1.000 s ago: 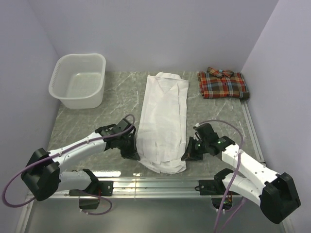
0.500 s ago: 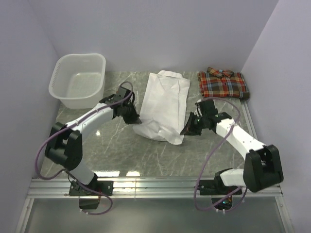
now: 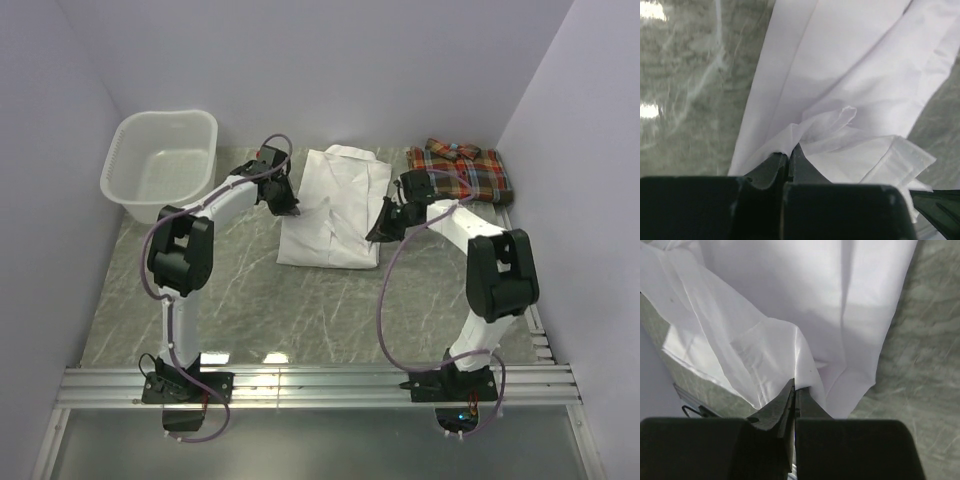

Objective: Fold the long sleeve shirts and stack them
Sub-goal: Fold the shirt

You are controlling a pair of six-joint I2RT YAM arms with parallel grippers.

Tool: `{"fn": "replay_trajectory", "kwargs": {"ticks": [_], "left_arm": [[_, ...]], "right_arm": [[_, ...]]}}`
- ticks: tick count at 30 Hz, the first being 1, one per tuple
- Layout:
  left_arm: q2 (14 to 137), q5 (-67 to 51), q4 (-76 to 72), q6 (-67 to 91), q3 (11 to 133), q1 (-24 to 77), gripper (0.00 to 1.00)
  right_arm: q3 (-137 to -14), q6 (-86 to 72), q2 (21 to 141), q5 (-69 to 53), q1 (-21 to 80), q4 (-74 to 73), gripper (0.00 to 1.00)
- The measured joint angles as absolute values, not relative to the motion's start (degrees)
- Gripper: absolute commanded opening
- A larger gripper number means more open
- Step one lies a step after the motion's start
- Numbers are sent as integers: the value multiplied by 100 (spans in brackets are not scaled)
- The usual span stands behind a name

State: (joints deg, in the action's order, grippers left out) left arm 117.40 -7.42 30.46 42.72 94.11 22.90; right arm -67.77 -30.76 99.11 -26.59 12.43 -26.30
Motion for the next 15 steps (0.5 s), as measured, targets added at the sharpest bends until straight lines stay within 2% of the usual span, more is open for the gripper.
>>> {"fn": "replay_trajectory", "kwargs": {"ticks": [6,15], "left_arm": [[12079,-729,2775,3900,9445,2290,6],[12079,-770,2285,3415,9330,2373,9]], "right_arm": [[-6882,-3057,10521,-2622,1219,-2561,0],[-6652,-3061,10523,-2434,1070,-2316,0]]}}
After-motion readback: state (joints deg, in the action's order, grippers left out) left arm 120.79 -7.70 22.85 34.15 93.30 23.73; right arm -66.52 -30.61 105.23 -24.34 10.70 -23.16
